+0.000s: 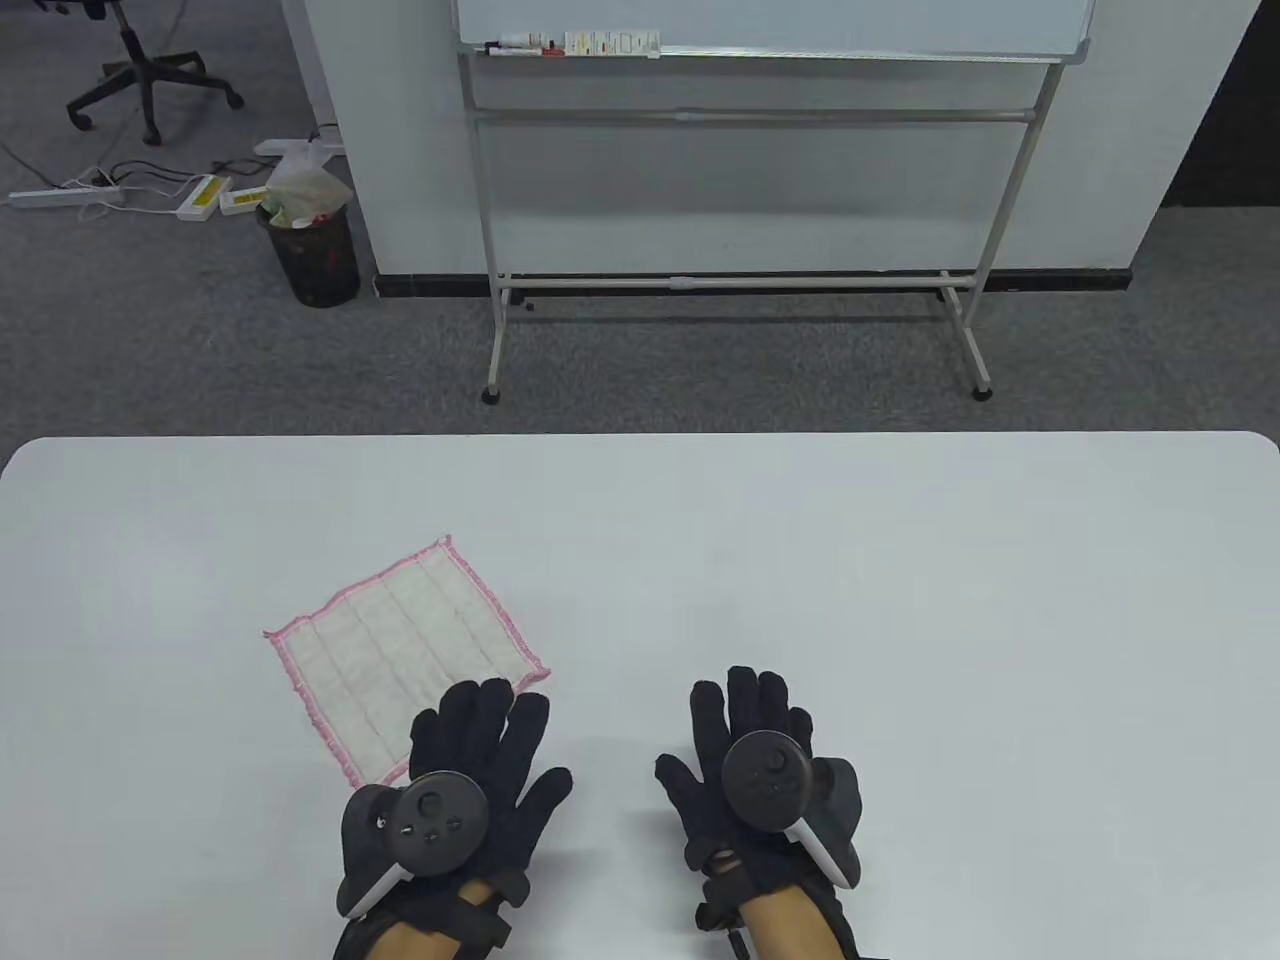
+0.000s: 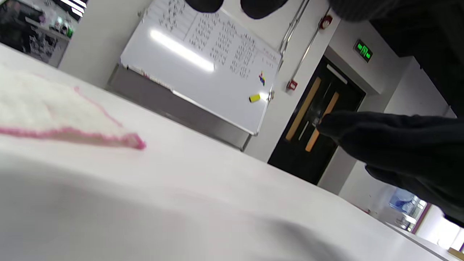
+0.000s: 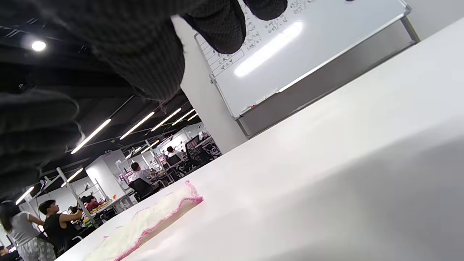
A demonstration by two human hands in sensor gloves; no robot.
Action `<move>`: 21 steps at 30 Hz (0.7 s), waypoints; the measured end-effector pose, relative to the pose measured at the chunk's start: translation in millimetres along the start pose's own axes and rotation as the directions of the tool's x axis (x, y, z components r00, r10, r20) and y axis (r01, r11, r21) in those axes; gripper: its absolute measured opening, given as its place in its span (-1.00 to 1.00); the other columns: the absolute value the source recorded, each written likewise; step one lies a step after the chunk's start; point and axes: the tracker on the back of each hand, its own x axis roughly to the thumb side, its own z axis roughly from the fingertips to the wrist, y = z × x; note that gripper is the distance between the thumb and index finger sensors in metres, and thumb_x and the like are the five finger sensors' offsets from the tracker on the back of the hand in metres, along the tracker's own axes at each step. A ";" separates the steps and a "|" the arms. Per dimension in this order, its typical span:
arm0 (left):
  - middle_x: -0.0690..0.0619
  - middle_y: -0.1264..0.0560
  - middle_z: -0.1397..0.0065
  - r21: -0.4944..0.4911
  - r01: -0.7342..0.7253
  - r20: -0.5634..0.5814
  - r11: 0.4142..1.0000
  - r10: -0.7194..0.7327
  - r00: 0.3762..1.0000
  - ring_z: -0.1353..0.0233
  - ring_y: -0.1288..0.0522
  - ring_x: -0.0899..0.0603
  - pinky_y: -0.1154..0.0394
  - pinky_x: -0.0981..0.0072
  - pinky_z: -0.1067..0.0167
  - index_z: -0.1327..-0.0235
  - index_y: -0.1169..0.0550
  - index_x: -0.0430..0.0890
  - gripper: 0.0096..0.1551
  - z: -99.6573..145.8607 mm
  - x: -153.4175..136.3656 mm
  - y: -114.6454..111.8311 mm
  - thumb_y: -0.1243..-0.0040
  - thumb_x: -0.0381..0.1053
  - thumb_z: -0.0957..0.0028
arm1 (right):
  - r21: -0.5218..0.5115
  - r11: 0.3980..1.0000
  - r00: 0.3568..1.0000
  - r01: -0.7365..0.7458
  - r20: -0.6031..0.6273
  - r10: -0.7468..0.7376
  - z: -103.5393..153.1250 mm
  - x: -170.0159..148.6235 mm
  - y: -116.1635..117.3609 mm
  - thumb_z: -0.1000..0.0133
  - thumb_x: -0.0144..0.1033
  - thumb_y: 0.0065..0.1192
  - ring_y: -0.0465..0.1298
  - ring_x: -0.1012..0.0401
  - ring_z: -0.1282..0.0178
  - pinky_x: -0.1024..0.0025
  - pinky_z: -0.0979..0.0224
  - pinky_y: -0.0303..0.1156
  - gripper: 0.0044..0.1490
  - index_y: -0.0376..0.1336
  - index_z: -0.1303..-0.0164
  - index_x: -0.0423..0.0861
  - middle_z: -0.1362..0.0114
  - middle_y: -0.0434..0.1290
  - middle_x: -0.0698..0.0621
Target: Squeeze dry dish cloth into compact mass
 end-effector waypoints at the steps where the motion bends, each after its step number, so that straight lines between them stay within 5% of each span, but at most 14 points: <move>1: -0.09 0.10 -0.72 -0.007 0.003 -0.013 1.000 -0.003 1.000 -0.64 0.25 -0.33 0.29 -0.37 -0.42 -0.57 -0.08 0.08 -0.17 0.2 -1.3 -2.8 0.10 0.42 -0.12 | 0.004 1.000 1.000 0.015 -0.010 -0.015 -0.6 -2.3 0.2 -0.09 0.14 0.29 -0.36 -0.08 -0.70 -0.20 -0.58 -0.40 0.02 -0.09 -0.60 -0.04 -0.69 -0.29 -0.05; 10: -0.08 0.18 -0.72 -0.053 -0.071 -0.075 0.996 0.067 0.995 -0.63 0.34 -0.32 0.33 -0.37 -0.40 -0.58 -0.04 0.10 -0.14 2.8 -26.7 -0.8 0.10 0.43 -0.11 | 0.042 0.997 0.998 0.066 -0.012 -0.066 -0.5 1.7 9.1 -0.09 0.16 0.28 -0.29 -0.13 -0.69 -0.21 -0.58 -0.37 0.01 -0.06 -0.59 -0.06 -0.69 -0.24 -0.11; 21: -0.02 0.30 -0.70 -0.029 -0.090 -0.313 0.996 0.076 0.947 -0.62 0.45 -0.29 0.40 -0.37 -0.38 -0.56 0.11 0.13 0.09 5.8 -97.9 6.0 -0.10 0.53 0.02 | 0.113 0.987 0.993 0.114 0.004 -0.115 -0.5 11.6 21.5 -0.08 0.16 0.27 -0.24 -0.17 -0.69 -0.23 -0.58 -0.35 0.01 -0.05 -0.59 -0.08 -0.68 -0.19 -0.15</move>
